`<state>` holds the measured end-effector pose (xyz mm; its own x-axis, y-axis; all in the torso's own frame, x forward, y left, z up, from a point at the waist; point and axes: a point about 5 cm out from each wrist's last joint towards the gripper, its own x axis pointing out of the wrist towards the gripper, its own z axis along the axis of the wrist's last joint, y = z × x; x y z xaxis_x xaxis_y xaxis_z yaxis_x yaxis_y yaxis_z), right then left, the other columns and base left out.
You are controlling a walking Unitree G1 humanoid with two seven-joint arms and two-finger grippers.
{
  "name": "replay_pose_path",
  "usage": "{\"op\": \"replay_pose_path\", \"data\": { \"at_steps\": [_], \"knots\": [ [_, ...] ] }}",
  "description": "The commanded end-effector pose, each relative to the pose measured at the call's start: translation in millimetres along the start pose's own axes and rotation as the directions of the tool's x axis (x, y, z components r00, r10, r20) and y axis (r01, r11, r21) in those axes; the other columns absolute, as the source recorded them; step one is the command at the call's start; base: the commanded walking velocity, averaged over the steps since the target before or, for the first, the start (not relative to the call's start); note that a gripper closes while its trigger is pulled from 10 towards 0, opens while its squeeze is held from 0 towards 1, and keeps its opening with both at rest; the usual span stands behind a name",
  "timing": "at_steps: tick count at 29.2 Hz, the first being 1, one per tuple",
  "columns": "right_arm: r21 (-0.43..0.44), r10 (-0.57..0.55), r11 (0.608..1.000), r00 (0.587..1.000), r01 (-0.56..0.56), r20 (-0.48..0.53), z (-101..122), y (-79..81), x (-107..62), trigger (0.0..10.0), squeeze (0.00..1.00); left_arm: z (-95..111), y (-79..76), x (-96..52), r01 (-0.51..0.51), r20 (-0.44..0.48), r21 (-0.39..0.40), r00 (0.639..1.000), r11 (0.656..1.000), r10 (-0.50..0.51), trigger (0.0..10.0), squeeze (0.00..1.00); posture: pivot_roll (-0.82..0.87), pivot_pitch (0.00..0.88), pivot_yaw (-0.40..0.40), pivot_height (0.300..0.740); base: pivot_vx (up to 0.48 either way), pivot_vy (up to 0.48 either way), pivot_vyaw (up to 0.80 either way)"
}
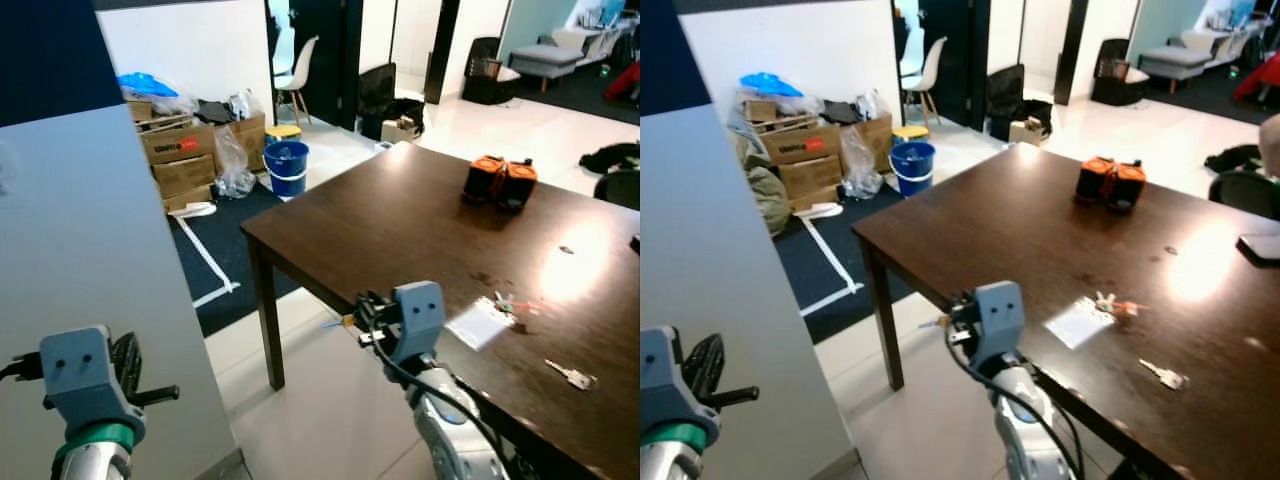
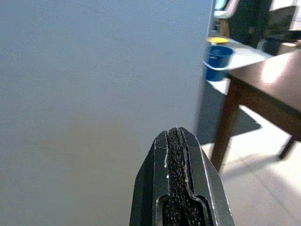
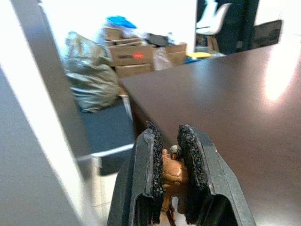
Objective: Hang keys on a hook
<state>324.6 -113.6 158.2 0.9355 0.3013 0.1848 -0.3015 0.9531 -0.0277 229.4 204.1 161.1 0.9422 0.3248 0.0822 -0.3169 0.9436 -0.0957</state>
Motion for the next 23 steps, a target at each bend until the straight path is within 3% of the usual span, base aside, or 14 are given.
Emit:
{"op": "replay_pose_path", "data": {
  "at_steps": [1, 23],
  "knots": [
    [0.015, 0.013, 1.0, 1.0, -0.012, -0.028, -6.2, 3.4, -2.0, 10.0, 0.0, -4.6, 2.3, -1.2, -0.012, -0.02, 0.0, 1.0, 1.0, 0.012, 10.0, 0.0, -0.04, 0.0, 0.119, 0.74, 0.0, 0.0, 0.8],
    [0.013, 0.008, 1.0, 0.999, -0.007, -0.032, -4.9, 0.9, -0.6, 10.0, 0.0, -2.0, 2.5, -0.5, -0.007, -0.017, -0.005, 1.0, 1.0, 0.007, 10.0, 0.0, -0.06, 0.002, 0.126, 0.74, 0.0, 0.0, 0.8]
  ]
}}
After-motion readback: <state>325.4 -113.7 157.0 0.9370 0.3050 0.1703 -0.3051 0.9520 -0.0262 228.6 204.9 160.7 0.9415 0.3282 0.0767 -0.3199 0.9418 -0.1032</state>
